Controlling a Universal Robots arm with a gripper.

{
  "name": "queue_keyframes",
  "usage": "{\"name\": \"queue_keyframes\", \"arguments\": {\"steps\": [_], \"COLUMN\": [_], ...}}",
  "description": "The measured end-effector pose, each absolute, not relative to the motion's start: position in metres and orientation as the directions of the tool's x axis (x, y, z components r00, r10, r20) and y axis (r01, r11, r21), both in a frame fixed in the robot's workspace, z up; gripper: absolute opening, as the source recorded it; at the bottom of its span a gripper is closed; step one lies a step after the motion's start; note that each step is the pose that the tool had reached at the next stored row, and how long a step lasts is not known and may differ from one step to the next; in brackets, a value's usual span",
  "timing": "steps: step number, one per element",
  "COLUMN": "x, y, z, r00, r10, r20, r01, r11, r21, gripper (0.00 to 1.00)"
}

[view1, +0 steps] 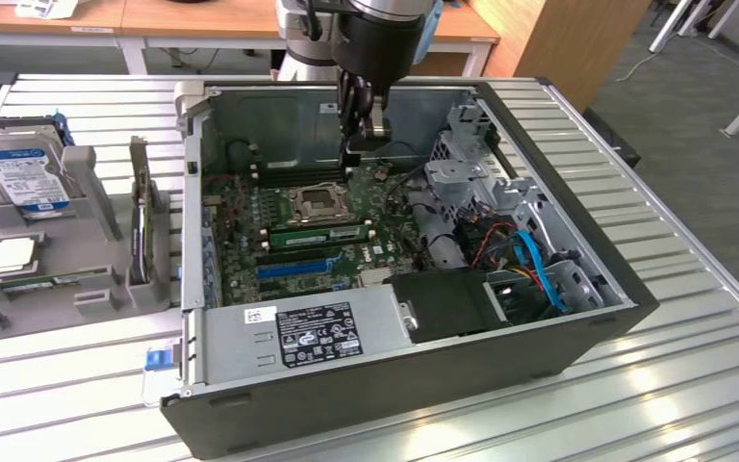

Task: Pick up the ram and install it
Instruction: 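Press down the ram until it locks into place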

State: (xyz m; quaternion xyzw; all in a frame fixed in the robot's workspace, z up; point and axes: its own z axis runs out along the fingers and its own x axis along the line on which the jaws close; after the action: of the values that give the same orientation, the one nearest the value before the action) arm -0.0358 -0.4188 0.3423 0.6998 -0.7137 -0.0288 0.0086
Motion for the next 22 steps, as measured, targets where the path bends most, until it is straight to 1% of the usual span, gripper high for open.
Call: {"name": "queue_keyframes", "arguments": {"steps": [1,22], "x": [-0.0358,-0.0336], "y": [-0.4188,-0.4186], "z": [0.3424,0.3424], "r00": [-0.020,-0.020], "r10": [-0.999,-0.999], "r20": [-0.028,-0.028], "r01": [-0.998,-0.998], "r11": [0.019,0.019], "r21": [0.053,0.053], "gripper": [0.10,0.10]}}
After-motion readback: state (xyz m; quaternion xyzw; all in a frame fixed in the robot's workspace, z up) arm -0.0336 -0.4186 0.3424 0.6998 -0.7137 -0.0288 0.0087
